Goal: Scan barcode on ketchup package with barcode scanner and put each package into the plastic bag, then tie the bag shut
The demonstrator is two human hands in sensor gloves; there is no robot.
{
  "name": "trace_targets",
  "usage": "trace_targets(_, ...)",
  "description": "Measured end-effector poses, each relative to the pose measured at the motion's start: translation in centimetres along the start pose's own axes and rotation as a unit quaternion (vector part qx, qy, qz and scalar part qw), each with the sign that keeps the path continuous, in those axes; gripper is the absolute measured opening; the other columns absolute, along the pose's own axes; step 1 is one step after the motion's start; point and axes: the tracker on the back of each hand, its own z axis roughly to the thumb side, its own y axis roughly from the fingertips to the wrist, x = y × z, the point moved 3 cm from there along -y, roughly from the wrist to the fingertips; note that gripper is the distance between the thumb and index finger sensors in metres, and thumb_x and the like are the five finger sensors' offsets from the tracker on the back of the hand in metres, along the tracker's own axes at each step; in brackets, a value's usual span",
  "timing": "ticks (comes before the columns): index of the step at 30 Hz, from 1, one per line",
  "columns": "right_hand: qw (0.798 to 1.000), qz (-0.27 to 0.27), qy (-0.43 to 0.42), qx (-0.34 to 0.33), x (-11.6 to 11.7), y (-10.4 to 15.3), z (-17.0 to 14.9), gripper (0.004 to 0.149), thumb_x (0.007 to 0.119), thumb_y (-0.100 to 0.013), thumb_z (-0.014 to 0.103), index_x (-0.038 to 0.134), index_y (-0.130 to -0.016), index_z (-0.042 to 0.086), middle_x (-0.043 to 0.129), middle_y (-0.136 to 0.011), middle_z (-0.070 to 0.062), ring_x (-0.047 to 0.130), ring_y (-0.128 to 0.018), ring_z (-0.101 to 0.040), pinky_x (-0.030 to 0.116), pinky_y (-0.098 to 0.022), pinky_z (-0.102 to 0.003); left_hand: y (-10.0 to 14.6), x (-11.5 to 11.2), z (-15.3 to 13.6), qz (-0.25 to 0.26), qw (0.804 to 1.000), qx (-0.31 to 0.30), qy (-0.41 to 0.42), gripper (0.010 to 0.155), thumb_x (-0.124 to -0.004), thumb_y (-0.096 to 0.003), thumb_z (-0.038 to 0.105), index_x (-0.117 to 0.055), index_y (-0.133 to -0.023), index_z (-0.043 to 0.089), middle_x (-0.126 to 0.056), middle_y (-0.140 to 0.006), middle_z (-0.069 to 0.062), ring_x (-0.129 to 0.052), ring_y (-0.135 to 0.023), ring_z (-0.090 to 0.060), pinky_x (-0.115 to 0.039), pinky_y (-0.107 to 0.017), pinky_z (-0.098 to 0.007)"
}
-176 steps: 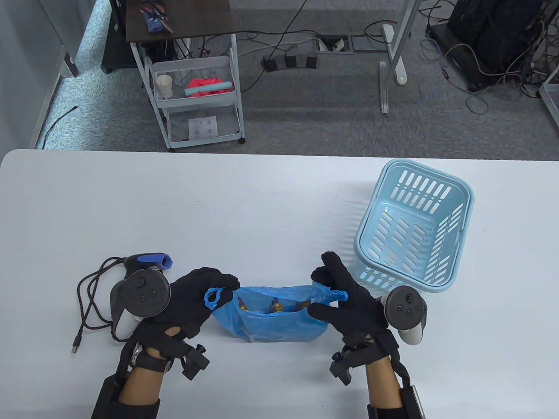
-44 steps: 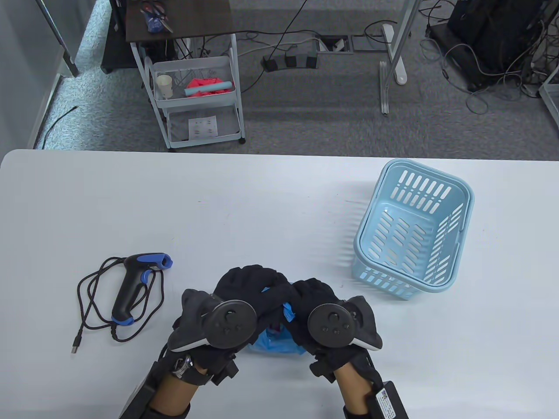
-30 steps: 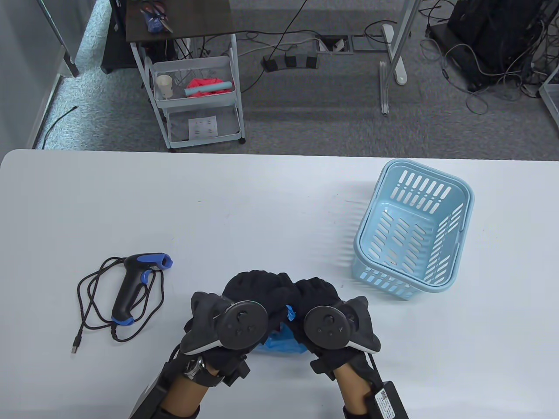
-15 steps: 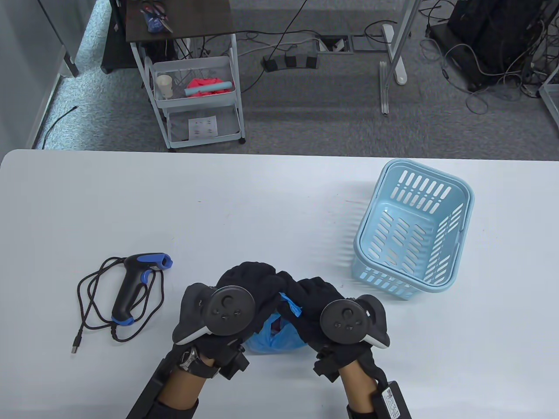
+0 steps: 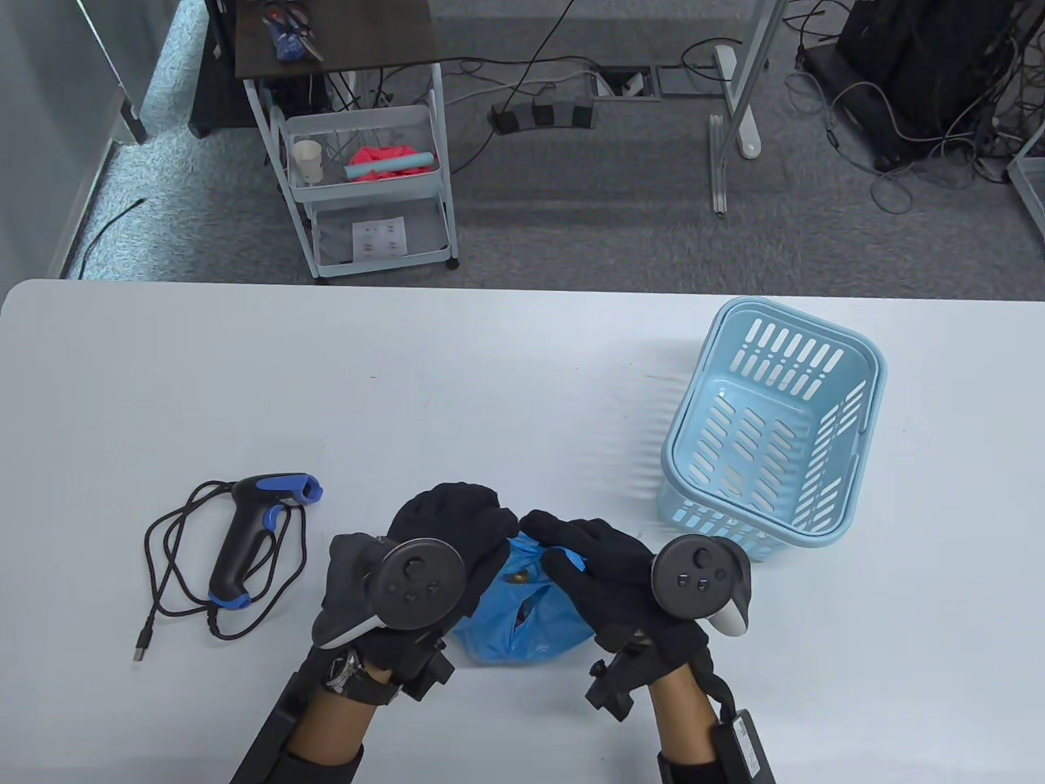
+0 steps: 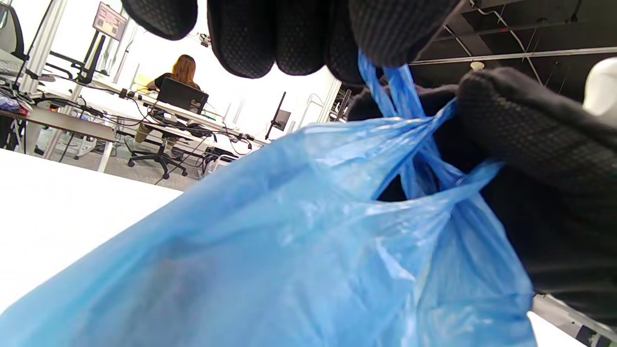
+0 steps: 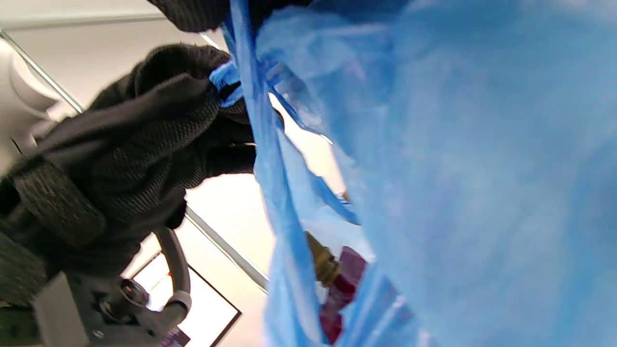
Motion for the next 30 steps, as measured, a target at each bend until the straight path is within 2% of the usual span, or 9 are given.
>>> trace_targets(3, 1.000, -0.003, -0.011, 0.002, 0.0, -0.1, -0.3, 0.049, 0.060, -0.059, 0.037, 0.068, -0.101, 0.012, 0.080, -0.085, -0.016, 0.072, -0.079, -0.044, 0.054, -0.069, -0.064, 0.2, -0.2, -0.3, 0.007, 1.000, 0.000, 0.004, 0.045, -0.074, -0.0509, 0.043, -0.077, -0.093, 0.027, -0.072, -0.102, -0.001, -0.078, -0.096, -0.036, -0.065, -0.072, -0.058)
trace_targets(5, 1.000, -0.008, -0.014, 0.004, 0.0, -0.1, -0.3, 0.047, 0.061, -0.059, 0.035, 0.068, -0.100, 0.013, 0.080, -0.085, -0.016, 0.073, -0.079, -0.043, 0.054, -0.068, -0.064, 0.4, -0.5, -0.6, 0.001, 1.000, 0.002, -0.012, 0.059, -0.073, -0.0488, 0.053, -0.070, -0.101, 0.024, -0.067, -0.106, -0.003, -0.074, -0.099, -0.038, -0.064, -0.073, -0.059)
trace_targets(8, 1.000, -0.011, -0.014, 0.006, -0.1, -0.1, -0.3, 0.047, 0.061, -0.059, 0.035, 0.068, -0.100, 0.013, 0.080, -0.084, -0.015, 0.073, -0.079, -0.043, 0.055, -0.068, -0.064, 0.8, -1.0, -1.0, -0.003, 0.999, 0.006, -0.039, 0.074, -0.071, -0.0456, 0.063, -0.065, -0.106, 0.020, -0.062, -0.109, -0.007, -0.070, -0.101, -0.042, -0.060, -0.074, -0.061)
trace_targets(12, 1.000, -0.020, -0.009, 0.011, -0.1, -0.1, -0.3, 0.046, 0.060, -0.059, 0.035, 0.068, -0.100, 0.013, 0.080, -0.084, -0.015, 0.073, -0.078, -0.042, 0.055, -0.068, -0.064, 0.9, -3.6, -0.5, -0.064, 0.994, 0.004, -0.088, 0.089, -0.069, -0.0405, 0.074, -0.064, -0.109, 0.018, -0.058, -0.113, -0.009, -0.065, -0.105, -0.045, -0.055, -0.076, -0.066)
trace_targets(15, 1.000, -0.026, 0.002, 0.011, 0.1, -0.1, -0.2, 0.046, 0.060, -0.060, 0.034, 0.068, -0.100, 0.014, 0.080, -0.084, -0.015, 0.073, -0.078, -0.042, 0.055, -0.068, -0.064, 0.5, -5.1, 0.2, -0.084, 0.990, 0.007, -0.116, 0.093, -0.072, -0.0378, 0.076, -0.065, -0.109, 0.017, -0.058, -0.114, -0.010, -0.064, -0.107, -0.045, -0.053, -0.076, -0.067)
trace_targets(17, 1.000, -0.029, 0.002, 0.009, 0.1, -0.1, -0.1, 0.046, 0.060, -0.060, 0.034, 0.067, -0.100, 0.014, 0.080, -0.084, -0.015, 0.073, -0.078, -0.042, 0.055, -0.068, -0.064, -0.1, -5.8, 0.6, -0.081, 0.990, 0.022, -0.117, 0.088, -0.075, -0.0390, 0.071, -0.066, -0.107, 0.016, -0.059, -0.113, -0.010, -0.064, -0.106, -0.045, -0.053, -0.076, -0.067)
trace_targets(20, 1.000, -0.024, -0.001, 0.006, 0.2, -0.1, 0.0, 0.046, 0.060, -0.060, 0.034, 0.067, -0.101, 0.014, 0.079, -0.084, -0.015, 0.073, -0.078, -0.043, 0.055, -0.068, -0.064, -0.6, -5.9, 0.7, -0.071, 0.992, 0.034, -0.097, 0.068, -0.075, -0.0458, 0.057, -0.074, -0.102, 0.020, -0.061, -0.111, -0.008, -0.067, -0.104, -0.043, -0.052, -0.077, -0.065)
trace_targets(23, 1.000, -0.016, -0.001, 0.003, 0.0, -0.1, -0.1, 0.046, 0.061, -0.060, 0.034, 0.067, -0.101, 0.015, 0.079, -0.086, -0.015, 0.072, -0.079, -0.043, 0.055, -0.068, -0.064, -0.8, -5.6, 0.3, -0.069, 0.996, 0.042, -0.041, 0.051, -0.073, -0.0504, 0.045, -0.083, -0.094, 0.021, -0.062, -0.110, -0.006, -0.068, -0.103, -0.042, -0.053, -0.077, -0.064)
trace_targets(30, 0.999, 0.026, -0.035, -0.013, -0.2, -0.1, -0.2, 0.045, 0.067, -0.058, 0.030, 0.070, -0.102, 0.019, 0.077, -0.088, -0.017, 0.071, -0.081, -0.044, 0.053, -0.070, -0.065, -1.2, -5.6, -1.2, -0.109, 0.991, 0.043, 0.056, 0.044, -0.070, -0.0523, 0.039, -0.085, -0.089, 0.020, -0.060, -0.111, -0.006, -0.066, -0.104, -0.043, -0.054, -0.077, -0.063)
